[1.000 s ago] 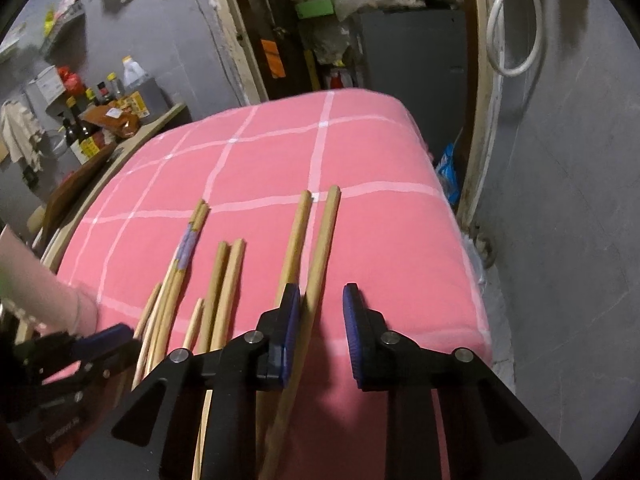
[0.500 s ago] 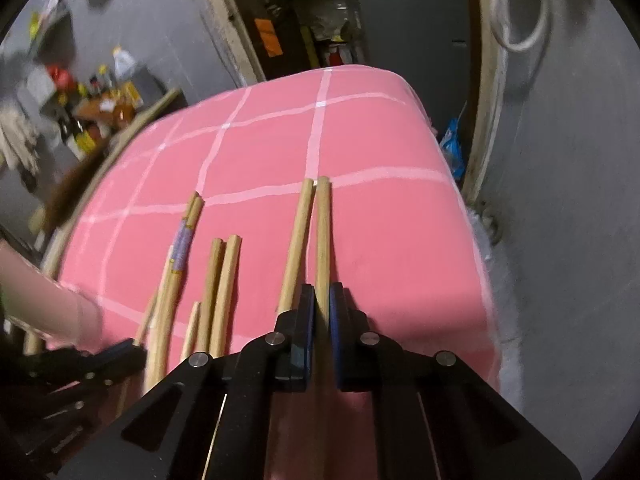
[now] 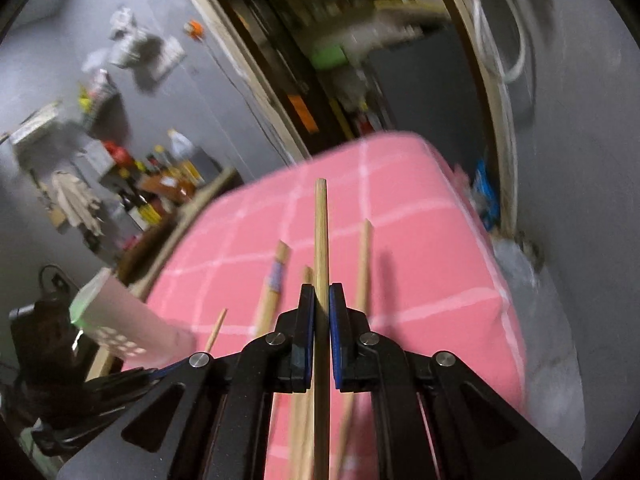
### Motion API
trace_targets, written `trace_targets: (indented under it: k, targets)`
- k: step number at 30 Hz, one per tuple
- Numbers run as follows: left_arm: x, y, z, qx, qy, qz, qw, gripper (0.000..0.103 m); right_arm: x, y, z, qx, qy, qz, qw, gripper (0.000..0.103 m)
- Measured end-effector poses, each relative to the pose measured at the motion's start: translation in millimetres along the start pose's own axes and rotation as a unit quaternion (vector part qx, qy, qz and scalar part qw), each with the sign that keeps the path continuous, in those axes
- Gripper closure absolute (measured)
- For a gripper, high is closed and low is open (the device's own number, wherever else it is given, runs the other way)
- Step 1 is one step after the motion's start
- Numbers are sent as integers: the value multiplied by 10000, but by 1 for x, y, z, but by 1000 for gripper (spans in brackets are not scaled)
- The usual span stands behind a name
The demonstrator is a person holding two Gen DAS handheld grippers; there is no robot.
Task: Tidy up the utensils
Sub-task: 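Carry the chopstick to the white caddy and drop it in with the right gripper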
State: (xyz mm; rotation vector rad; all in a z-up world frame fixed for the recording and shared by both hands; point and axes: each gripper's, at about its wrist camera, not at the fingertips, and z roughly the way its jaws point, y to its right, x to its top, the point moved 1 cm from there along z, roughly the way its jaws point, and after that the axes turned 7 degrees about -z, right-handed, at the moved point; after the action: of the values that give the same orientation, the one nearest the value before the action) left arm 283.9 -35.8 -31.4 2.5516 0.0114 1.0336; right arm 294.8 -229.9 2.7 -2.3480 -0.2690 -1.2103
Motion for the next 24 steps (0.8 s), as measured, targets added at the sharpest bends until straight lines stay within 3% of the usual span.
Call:
trace_targets:
  k: [5, 13, 19, 24]
  targets:
    - [6, 1, -35, -89, 731, -29, 9973, 100, 6, -33, -14, 300, 679, -255, 9969, 98]
    - [27, -19, -101, -62, 1768, -142, 9841, 100, 26, -93, -9, 953, 1481, -547, 9828, 98]
    - [61, -52, -145, 120, 2334, -407, 9715, 100, 57, -134, 14, 1531, 1799, -345, 9711, 98]
    - [83, -99, -176, 362, 2825, -740, 9557, 100, 82, -168, 31, 1829, 2103, -336, 9598, 98]
